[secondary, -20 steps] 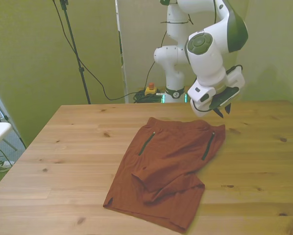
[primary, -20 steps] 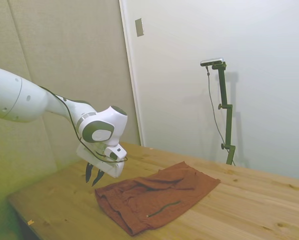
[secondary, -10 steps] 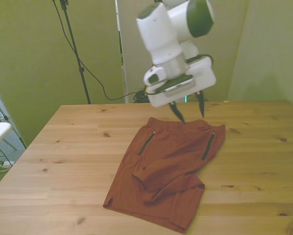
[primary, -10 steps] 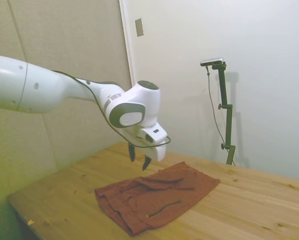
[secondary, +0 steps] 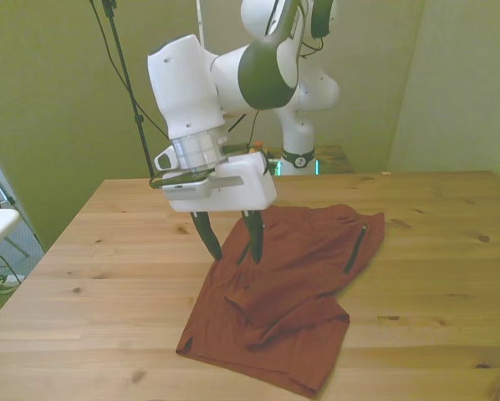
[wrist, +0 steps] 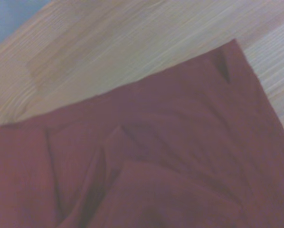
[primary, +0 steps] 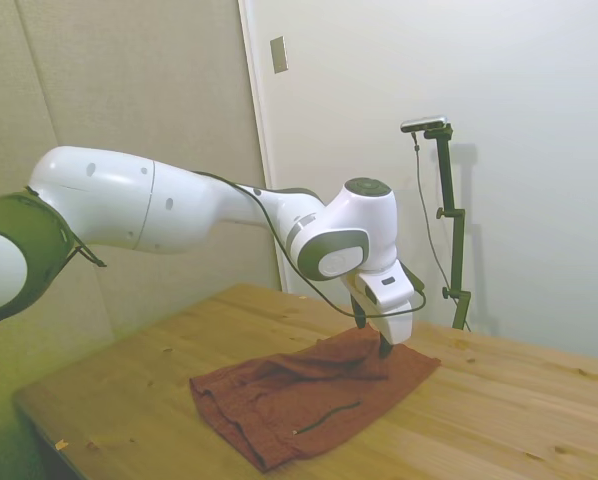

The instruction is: Unfold the shorts

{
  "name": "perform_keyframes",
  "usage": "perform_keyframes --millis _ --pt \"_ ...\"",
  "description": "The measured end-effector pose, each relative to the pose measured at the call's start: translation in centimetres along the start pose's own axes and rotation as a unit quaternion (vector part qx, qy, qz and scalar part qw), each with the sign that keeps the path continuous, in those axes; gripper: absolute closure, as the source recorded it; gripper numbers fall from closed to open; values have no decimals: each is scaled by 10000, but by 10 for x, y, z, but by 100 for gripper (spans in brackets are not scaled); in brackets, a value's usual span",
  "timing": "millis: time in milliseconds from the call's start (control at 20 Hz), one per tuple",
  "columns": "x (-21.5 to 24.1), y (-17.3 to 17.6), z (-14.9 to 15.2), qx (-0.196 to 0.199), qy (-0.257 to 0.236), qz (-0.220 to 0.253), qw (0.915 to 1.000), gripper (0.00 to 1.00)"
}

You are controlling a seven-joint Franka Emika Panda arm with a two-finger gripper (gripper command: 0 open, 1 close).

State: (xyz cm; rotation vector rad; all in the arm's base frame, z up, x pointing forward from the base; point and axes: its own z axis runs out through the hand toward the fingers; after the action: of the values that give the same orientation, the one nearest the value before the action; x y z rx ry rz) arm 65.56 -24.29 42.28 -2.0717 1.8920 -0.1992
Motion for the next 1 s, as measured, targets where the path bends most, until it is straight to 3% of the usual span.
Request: perform_keyframes --millis 150,350,400,1000 --pt "-3 -9 10 27 196 513 9985 0" --pt "-9 -18 34 -72 132 604 9981 0" --pt "-10 -21 39 -79 110 584 9982 100" --pt "-16 -28 54 -218 -217 584 9978 100"
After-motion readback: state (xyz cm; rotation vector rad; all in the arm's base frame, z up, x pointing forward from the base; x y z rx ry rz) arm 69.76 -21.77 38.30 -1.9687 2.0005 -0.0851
